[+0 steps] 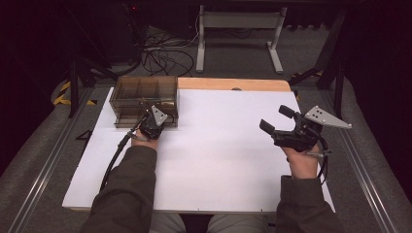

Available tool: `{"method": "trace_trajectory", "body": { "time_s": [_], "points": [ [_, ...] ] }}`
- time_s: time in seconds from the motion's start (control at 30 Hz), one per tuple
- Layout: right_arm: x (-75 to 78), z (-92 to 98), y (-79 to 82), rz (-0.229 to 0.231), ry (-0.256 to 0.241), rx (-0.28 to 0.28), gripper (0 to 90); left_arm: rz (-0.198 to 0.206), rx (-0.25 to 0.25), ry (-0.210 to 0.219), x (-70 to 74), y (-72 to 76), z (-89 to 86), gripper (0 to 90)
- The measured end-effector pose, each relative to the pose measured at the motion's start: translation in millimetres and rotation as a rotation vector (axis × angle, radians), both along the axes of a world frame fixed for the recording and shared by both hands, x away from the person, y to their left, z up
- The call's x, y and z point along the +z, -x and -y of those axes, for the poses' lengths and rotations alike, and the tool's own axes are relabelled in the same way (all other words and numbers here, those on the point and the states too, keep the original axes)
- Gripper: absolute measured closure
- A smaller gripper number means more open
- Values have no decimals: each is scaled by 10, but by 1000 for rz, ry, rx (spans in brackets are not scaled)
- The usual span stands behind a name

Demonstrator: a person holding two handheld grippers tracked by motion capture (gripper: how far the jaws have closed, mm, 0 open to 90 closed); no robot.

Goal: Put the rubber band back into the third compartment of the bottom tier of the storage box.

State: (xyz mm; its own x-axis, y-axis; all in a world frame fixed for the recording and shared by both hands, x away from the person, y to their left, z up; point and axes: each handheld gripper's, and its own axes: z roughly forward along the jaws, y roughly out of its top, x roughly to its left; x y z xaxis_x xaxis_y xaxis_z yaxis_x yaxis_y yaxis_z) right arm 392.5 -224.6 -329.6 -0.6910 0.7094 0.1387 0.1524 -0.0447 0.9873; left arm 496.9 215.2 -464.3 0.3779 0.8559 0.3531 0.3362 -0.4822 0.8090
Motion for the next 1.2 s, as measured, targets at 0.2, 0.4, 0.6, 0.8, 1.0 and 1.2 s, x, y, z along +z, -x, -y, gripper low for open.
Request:
{"method": "trace_trajectory", "body": {
  "time_s": [0.2, 0.4, 0.6, 0.8, 1.0, 1.2],
  "points": [
    [0, -2, 2, -1, 0, 0, 31, -48, -7, -30, -5, -45, 25, 854],
    [2, 0, 5, -1, -1, 0, 31, -69, -8, -32, -7, -64, 30, 852],
    [2, -2, 6, -1, -1, 2, 31, -95, -8, -20, -4, -91, 17, 850],
    [4, -1, 8, 0, -2, 2, 31, -113, -2, 5, 4, -110, -7, 844],
    [0, -6, 4, -1, 0, 3, 31, -114, 5, 16, 11, -115, -26, 820],
    [-2, -12, 2, -2, 1, 5, 31, -82, 5, 11, 9, -83, -18, 835]
  ]
}}
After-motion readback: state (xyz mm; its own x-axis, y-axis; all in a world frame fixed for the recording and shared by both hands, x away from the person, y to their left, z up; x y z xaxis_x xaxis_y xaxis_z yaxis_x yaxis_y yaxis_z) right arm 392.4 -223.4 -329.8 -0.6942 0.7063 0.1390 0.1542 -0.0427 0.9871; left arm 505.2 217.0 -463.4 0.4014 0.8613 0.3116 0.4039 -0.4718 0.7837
